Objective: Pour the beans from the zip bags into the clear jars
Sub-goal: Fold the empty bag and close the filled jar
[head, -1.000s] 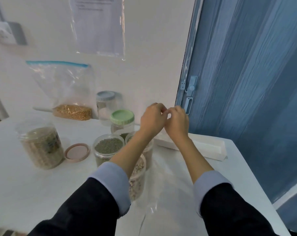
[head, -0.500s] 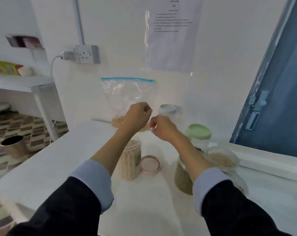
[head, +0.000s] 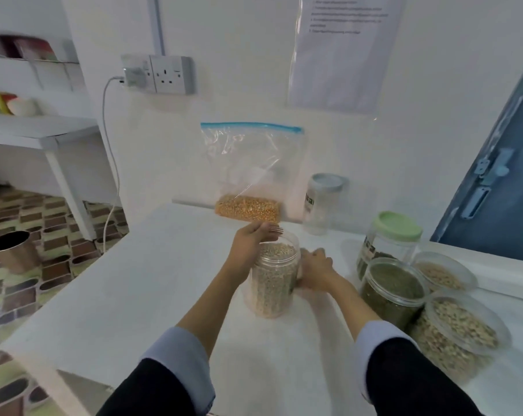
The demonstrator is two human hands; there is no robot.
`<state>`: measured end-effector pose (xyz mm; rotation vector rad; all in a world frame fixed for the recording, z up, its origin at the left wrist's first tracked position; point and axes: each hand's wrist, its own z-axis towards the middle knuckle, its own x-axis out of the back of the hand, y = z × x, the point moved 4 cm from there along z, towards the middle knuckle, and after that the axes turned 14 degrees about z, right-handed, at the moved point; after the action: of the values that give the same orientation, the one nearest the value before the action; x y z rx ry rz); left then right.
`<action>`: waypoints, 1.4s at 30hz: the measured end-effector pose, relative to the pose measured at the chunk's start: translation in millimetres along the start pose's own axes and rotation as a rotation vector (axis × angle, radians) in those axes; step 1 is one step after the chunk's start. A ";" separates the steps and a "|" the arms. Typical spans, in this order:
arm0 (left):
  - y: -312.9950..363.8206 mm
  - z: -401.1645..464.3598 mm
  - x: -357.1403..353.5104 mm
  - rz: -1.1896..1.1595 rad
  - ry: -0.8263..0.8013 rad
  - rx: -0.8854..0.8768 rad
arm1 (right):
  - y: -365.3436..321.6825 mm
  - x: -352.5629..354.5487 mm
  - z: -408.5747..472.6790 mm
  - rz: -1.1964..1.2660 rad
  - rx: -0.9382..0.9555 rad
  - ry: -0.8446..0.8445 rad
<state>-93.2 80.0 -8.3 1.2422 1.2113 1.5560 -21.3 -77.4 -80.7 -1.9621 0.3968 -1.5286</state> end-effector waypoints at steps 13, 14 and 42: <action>-6.1 -1.4 -0.5 -0.207 -0.099 0.075 | -76.2 24.3 -42.8 1.457 0.393 -0.182; -8.3 -1.4 1.8 -0.187 -0.112 0.085 | -75.7 25.0 -42.3 1.440 0.411 -0.206; -36.7 -16.8 1.1 0.041 -0.314 -0.184 | -73.9 7.9 -76.3 1.079 0.365 0.265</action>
<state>-109.3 86.2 -44.9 1.3363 0.8288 1.4021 -101.1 -46.7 -17.2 -0.9443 0.9994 -1.0058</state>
